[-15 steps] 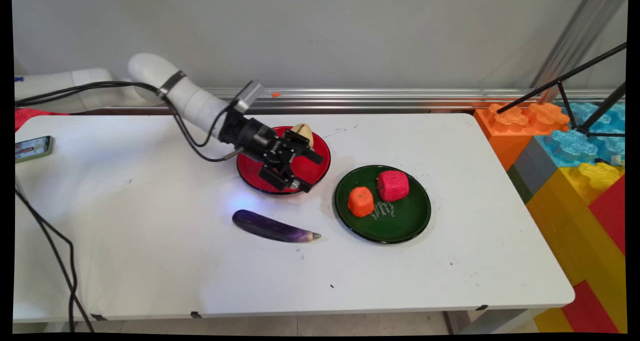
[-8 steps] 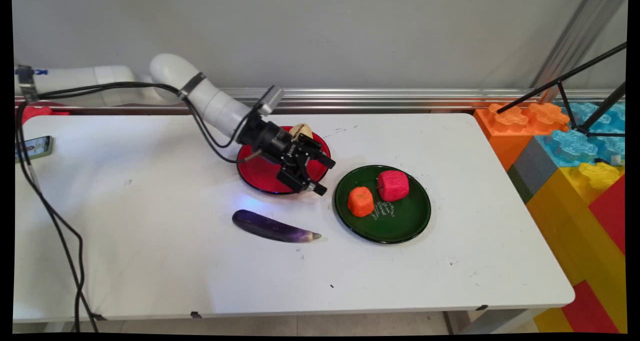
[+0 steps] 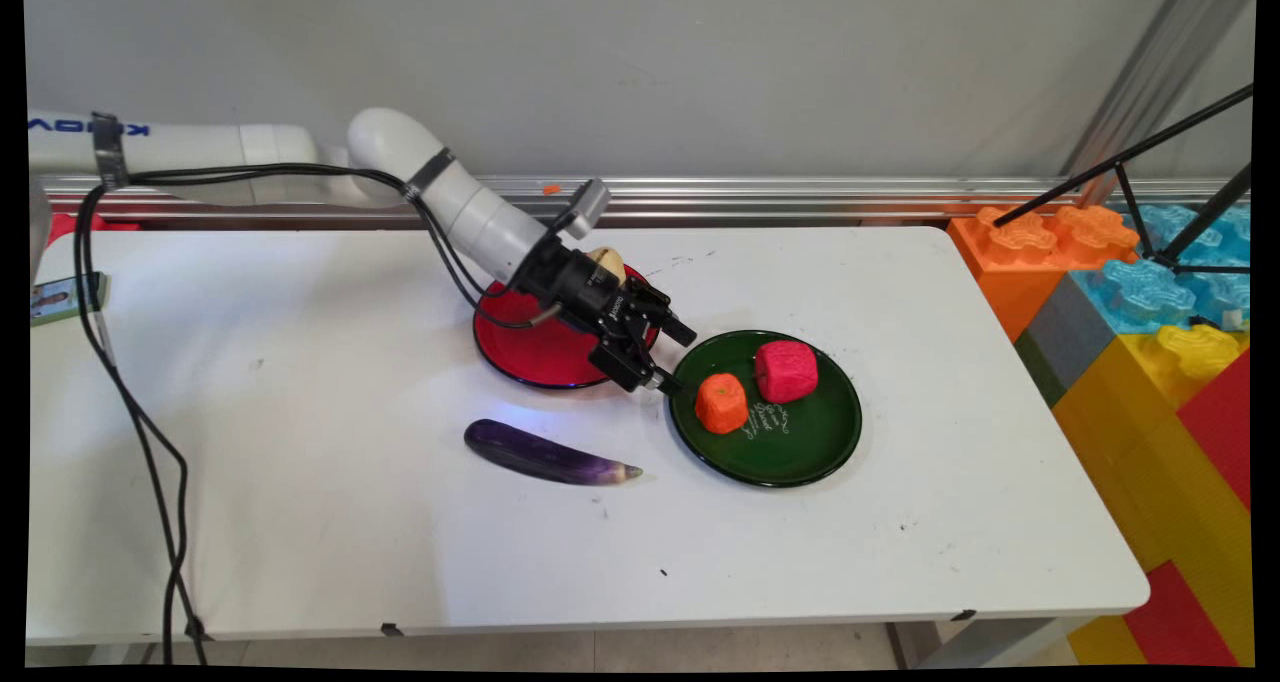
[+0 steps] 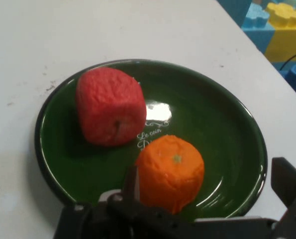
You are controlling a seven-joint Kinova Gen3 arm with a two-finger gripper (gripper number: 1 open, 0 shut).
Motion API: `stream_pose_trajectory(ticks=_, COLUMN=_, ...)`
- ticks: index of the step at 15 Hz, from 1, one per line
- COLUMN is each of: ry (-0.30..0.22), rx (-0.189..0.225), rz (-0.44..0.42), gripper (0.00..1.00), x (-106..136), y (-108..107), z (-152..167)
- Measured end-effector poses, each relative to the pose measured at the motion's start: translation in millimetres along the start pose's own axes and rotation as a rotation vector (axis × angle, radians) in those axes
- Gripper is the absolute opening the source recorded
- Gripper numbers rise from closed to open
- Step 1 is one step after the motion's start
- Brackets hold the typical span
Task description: Pick up the mandarin from the green plate
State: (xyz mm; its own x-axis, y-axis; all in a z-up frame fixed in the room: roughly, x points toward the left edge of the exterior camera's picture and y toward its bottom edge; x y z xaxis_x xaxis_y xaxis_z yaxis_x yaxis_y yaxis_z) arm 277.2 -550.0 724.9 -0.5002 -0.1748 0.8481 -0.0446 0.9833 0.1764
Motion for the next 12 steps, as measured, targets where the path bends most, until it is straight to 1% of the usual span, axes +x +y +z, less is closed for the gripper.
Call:
stream_pose_trajectory(ticks=6, ry=-0.028, rx=-0.007, rz=0.0, gripper=1.0, x=1, y=-5, z=17)
stream_pose_trajectory(ticks=12, ry=-0.05, rx=-0.005, rz=0.012, gripper=1.0, x=5, y=-17, z=44)
